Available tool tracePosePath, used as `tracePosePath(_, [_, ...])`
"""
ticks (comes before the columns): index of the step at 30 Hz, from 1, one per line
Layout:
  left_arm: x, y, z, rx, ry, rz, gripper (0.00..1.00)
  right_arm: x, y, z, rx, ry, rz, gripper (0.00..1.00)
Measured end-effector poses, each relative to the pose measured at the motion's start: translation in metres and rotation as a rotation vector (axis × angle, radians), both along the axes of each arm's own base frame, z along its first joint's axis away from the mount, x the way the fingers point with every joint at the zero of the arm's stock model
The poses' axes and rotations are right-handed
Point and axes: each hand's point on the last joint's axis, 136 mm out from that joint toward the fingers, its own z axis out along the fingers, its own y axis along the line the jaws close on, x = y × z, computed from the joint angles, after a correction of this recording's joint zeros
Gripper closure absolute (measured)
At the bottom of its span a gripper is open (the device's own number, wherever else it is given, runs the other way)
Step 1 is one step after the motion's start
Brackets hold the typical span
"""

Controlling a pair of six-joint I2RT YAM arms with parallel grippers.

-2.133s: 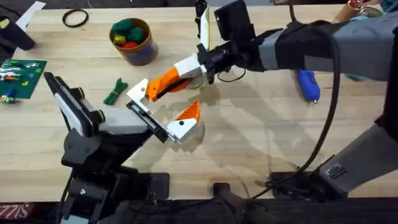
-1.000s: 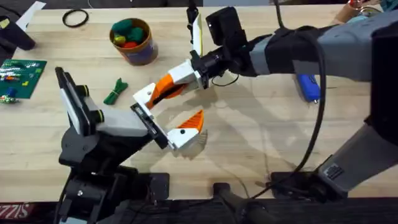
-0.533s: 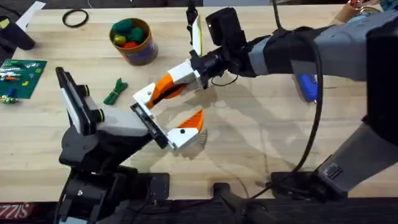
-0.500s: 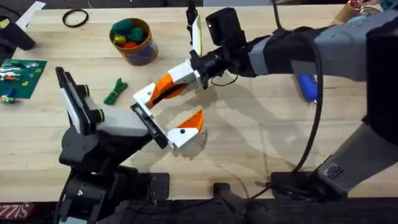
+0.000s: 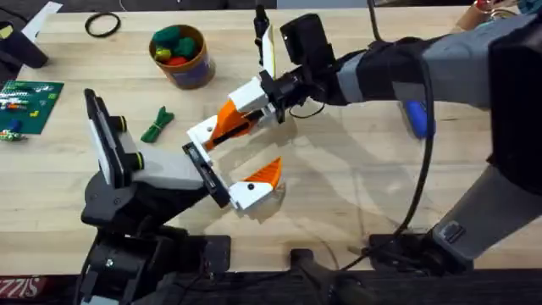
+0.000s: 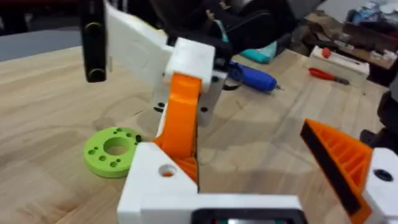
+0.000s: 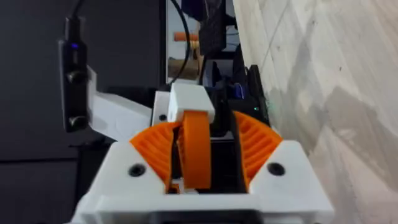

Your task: Pick up the gripper from the table and insert it into the empty holder that is missing its gripper. Then pick up a screw, insert it into the mounting hole, and use the screwdriver to tighten it. Finally, clean up the table by picking up the vegetable and placing it into the bucket.

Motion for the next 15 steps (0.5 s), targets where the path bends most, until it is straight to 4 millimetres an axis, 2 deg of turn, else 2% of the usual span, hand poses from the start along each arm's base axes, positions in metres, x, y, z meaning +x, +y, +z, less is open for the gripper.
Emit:
tracePosePath(4, [-0.004,-0.003,0.000,0.004,-0.009,-0.028,0.007,-0.003,-0.001,-0.007,0.000,0.020,0.016,0.290])
tracePosePath(7, [-0.007,-0.005,0.001,0.007,-0.018,-0.050,0.007,-0.005,-0.003,-0.011,-0.002,0.029,0.022,0.058])
tracePosePath(8, [-0.015,-0.010,0.001,0.004,-0.020,-0.101,0.007,-0.003,-0.001,-0.013,-0.010,0.021,0.009,0.024])
tracePosePath(11, [-0.041,-0.024,0.001,-0.003,-0.020,-0.266,0.007,0.001,0.001,-0.016,-0.024,0.009,-0.012,0.007])
tracePosePath(15, [-0.054,-0.029,0.000,-0.008,-0.018,-0.342,0.007,0.008,-0.003,-0.017,-0.033,0.011,-0.037,0.006])
